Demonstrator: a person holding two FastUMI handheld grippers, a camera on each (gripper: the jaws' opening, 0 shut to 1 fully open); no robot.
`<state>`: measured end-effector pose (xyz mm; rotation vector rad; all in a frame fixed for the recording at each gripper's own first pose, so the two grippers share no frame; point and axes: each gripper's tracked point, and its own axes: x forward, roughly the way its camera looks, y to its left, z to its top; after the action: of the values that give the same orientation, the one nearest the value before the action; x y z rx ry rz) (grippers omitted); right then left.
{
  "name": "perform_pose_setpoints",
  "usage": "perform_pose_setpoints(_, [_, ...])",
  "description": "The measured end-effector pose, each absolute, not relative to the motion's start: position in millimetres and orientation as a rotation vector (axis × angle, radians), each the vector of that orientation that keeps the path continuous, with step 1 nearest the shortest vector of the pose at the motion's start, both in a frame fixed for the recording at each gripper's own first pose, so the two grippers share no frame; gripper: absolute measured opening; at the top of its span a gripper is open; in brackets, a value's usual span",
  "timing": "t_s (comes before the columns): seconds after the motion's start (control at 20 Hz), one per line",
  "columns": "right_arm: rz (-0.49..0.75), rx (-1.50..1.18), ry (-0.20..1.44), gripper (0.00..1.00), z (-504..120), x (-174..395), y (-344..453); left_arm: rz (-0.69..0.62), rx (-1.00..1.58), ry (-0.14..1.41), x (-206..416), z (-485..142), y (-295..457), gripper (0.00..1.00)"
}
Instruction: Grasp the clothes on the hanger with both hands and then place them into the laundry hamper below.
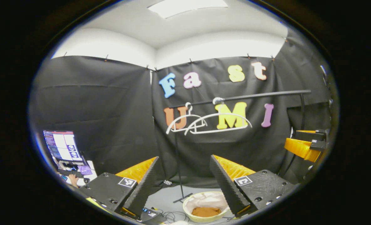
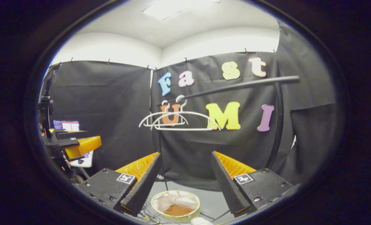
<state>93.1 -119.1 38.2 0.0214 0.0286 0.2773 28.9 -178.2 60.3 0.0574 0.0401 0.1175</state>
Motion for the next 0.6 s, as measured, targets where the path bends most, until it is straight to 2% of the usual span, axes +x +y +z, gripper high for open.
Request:
perform_pose_setpoints(0.25, [0.262, 0.021, -0.052, 1.0, 77, 66, -103, 0.169, 0.017, -0.049, -7, 95, -133, 0.99])
perform_pose_setpoints(0.6, [0.256, -0.002, -0.065, 1.0, 91, 32, -53, 0.147, -0.011, -0.036, -38, 91, -97, 1.0])
